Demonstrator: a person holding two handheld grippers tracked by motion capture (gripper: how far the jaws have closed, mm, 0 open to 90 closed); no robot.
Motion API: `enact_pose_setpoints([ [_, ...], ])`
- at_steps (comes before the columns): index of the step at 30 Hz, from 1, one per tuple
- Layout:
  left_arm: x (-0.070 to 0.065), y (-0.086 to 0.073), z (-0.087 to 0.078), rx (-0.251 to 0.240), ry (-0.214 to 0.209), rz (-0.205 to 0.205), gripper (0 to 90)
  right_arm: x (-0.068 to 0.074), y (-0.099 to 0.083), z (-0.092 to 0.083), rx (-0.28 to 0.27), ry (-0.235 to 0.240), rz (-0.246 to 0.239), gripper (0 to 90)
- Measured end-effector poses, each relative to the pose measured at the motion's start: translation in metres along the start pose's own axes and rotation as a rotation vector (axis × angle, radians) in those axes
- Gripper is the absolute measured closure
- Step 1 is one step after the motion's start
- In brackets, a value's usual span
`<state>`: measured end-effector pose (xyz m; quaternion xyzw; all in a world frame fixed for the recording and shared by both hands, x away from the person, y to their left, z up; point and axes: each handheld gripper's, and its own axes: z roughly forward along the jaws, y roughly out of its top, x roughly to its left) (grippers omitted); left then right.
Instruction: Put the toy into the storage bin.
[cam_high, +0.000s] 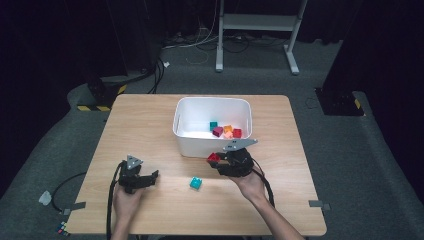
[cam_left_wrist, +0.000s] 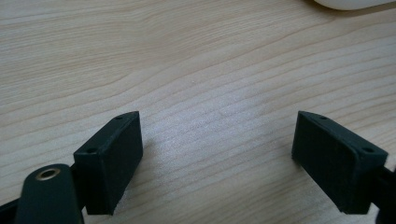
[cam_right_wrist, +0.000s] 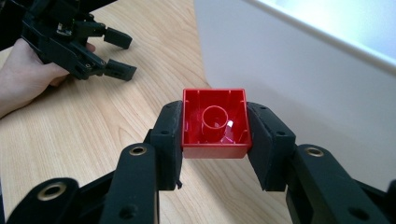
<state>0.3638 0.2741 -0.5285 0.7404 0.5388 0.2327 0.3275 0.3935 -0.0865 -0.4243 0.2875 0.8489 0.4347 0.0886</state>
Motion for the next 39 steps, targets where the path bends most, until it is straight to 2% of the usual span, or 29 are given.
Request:
enact_pose_setpoints([
  [19, 0.0, 0.0, 0.0, 0.0, 0.0, 0.0, 16.4, -0.009, 0.024, -0.03, -0.067, -0.018, 0.004, 58.6],
  [29, 0.0, 0.0, 0.0, 0.001, 0.0, 0.001, 16.4, -0.014, 0.043, -0.04, -0.076, -0.02, 0.005, 58.6],
  [39, 0.0, 0.0, 0.0, -0.001, 0.0, -0.001, 16.4, -0.03, 0.056, -0.042, -0.081, -0.033, 0.037, 58.6],
])
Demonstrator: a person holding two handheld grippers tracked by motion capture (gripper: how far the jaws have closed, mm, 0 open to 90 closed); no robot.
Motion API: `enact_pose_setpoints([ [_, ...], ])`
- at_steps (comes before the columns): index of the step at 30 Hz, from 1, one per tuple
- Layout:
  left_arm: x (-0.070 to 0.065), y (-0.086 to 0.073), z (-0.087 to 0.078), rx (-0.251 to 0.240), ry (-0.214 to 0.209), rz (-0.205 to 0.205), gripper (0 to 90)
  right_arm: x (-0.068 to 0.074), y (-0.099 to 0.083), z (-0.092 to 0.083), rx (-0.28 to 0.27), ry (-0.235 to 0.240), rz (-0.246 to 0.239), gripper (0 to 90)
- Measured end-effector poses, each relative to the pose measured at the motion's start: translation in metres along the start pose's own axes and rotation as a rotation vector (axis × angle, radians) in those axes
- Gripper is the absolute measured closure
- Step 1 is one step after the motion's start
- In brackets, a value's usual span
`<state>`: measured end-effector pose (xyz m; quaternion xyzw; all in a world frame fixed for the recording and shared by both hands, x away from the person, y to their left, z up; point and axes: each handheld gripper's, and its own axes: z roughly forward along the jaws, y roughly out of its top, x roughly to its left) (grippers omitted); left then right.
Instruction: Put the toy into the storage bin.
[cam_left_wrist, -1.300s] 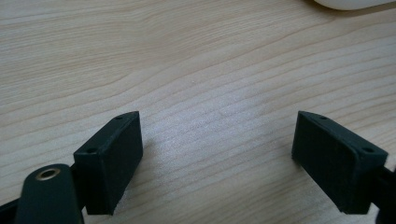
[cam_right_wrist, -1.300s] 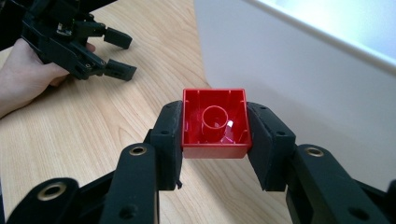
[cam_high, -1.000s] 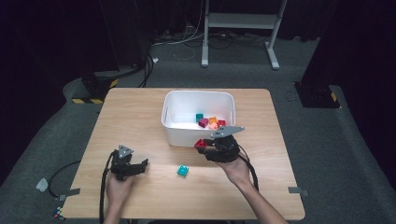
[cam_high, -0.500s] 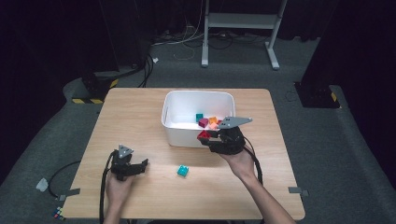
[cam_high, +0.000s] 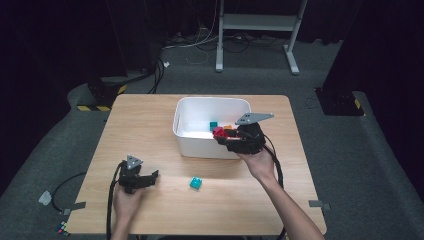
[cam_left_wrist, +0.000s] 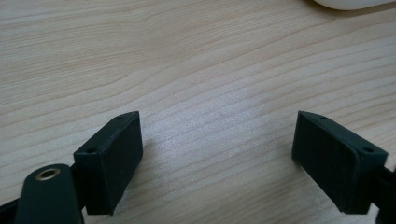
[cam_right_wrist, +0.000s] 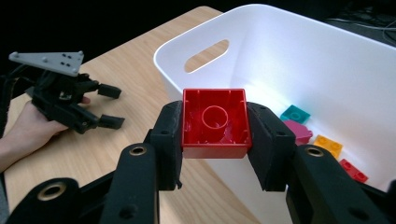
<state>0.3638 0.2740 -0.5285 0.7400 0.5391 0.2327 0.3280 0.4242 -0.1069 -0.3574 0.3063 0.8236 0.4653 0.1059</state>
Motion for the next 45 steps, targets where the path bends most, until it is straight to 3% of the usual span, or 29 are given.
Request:
enact_pose_setpoints([
  [7, 0.0, 0.0, 0.0, 0.0, 0.0, 0.0, 16.4, -0.012, 0.009, 0.004, -0.026, -0.045, 0.025, 58.6],
  [15, 0.0, 0.0, 0.0, 0.0, -0.001, -0.001, 16.4, -0.028, 0.018, 0.015, -0.006, -0.089, 0.05, 58.5],
  [27, 0.0, 0.0, 0.0, -0.001, -0.001, -0.001, 16.4, -0.052, 0.013, 0.032, 0.017, -0.147, 0.108, 58.3],
  [32, 0.0, 0.0, 0.0, -0.001, -0.001, -0.001, 16.4, -0.056, 0.012, 0.037, 0.043, -0.192, 0.093, 58.1],
  [45, 0.0, 0.0, 0.0, -0.001, -0.001, -0.001, 16.4, -0.068, 0.007, 0.045, 0.069, -0.22, 0.125, 58.9],
])
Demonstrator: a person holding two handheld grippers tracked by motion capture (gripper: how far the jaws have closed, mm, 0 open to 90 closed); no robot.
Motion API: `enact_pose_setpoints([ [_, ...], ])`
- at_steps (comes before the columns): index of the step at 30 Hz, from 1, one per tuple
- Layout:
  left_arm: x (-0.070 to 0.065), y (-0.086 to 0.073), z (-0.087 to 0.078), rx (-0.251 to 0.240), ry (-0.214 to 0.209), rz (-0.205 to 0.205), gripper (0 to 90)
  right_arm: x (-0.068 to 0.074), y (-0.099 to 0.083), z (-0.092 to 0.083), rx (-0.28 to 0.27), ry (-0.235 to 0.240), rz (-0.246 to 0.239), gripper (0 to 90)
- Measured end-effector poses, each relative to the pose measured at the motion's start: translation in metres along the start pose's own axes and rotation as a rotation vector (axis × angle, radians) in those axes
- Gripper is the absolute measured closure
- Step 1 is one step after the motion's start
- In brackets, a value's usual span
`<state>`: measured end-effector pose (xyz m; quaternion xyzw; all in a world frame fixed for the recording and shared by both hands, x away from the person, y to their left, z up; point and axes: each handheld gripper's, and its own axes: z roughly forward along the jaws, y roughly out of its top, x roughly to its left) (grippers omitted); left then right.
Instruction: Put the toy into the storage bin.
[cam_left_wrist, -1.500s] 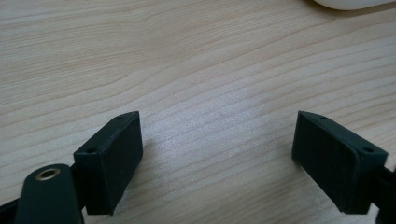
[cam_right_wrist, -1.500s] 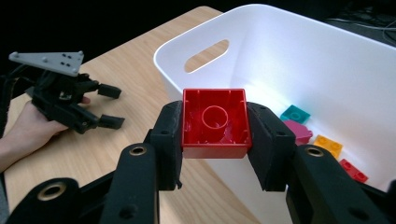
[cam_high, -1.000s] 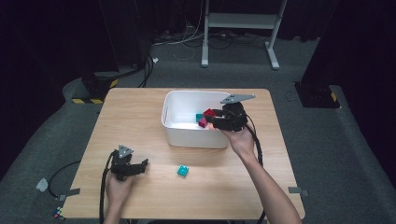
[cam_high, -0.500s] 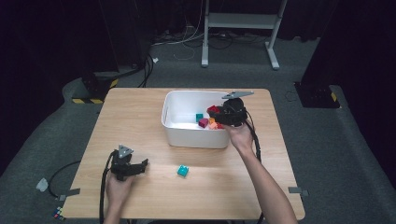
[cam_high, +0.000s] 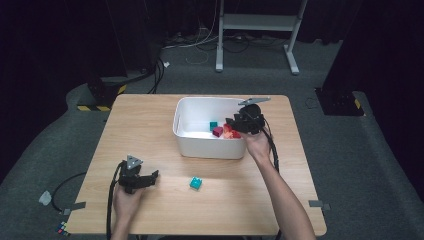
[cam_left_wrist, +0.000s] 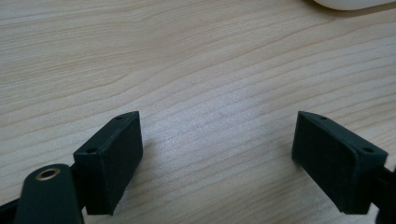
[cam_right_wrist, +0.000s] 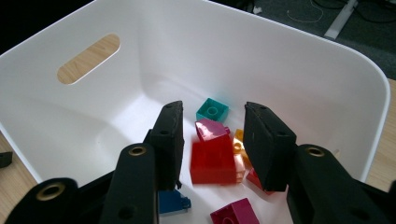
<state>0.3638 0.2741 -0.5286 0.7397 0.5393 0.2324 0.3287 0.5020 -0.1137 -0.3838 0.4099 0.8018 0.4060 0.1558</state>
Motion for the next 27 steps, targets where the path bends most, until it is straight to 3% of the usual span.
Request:
enact_pose_setpoints([
  [9, 0.0, 0.0, 0.0, 0.0, 0.0, 0.0, 16.4, 0.003, -0.001, -0.001, 0.005, 0.004, -0.008, 57.2],
  [27, 0.0, 0.0, 0.0, 0.0, 0.0, 0.0, 16.4, 0.025, -0.01, -0.024, -0.071, 0.068, -0.041, 49.2],
])
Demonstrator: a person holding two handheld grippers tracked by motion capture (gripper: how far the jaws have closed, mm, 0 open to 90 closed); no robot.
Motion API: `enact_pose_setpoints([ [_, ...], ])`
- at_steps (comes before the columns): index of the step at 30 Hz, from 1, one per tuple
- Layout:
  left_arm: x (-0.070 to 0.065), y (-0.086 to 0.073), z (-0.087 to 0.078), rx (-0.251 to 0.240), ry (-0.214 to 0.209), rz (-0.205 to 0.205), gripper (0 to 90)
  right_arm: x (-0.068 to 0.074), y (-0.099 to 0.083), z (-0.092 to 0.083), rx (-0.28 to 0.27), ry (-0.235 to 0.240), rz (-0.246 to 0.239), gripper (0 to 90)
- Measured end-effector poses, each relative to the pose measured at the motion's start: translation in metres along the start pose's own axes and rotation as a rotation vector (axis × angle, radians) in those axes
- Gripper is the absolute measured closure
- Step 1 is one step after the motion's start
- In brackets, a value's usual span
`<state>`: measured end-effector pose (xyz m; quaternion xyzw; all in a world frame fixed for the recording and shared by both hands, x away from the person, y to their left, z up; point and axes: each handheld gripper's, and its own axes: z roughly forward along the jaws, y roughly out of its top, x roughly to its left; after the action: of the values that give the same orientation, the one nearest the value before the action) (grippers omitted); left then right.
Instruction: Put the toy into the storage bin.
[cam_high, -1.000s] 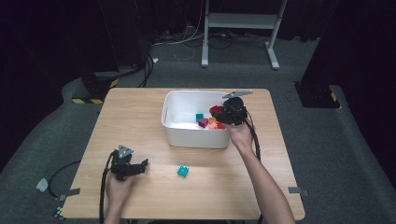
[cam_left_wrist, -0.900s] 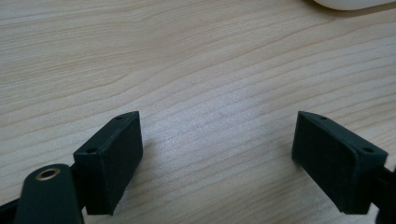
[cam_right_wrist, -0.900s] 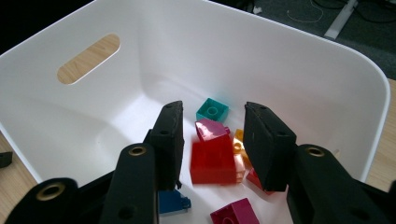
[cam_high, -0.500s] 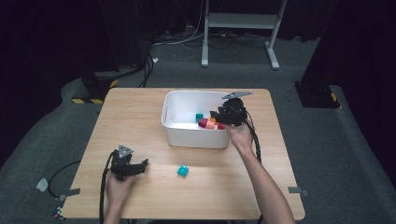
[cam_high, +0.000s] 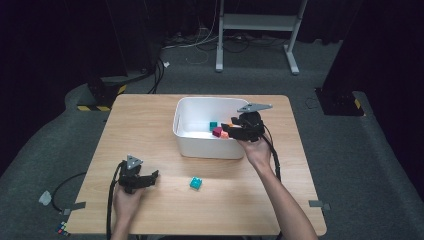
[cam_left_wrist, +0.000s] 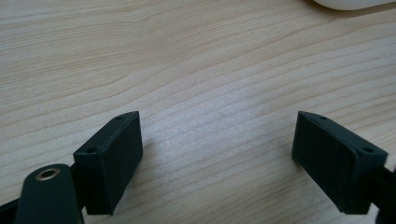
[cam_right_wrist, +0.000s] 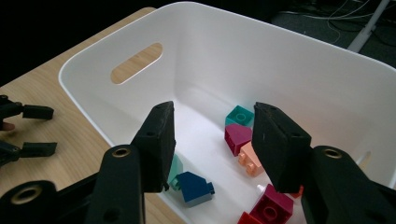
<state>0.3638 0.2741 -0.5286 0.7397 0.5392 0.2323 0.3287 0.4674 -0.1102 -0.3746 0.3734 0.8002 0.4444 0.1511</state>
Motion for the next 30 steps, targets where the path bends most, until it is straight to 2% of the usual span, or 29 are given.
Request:
enact_pose_setpoints([
  [9, 0.0, 0.0, 0.0, 0.0, 0.0, 0.0, 16.4, 0.008, 0.0, -0.011, -0.026, 0.02, -0.018, 47.6],
  [17, 0.0, 0.0, 0.0, 0.0, 0.0, 0.0, 16.4, 0.007, -0.008, -0.018, -0.052, 0.03, 0.007, 47.8],
  [30, 0.0, 0.0, 0.0, 0.0, 0.001, 0.0, 16.4, 0.014, -0.02, -0.031, -0.077, 0.056, -0.013, 47.4],
])
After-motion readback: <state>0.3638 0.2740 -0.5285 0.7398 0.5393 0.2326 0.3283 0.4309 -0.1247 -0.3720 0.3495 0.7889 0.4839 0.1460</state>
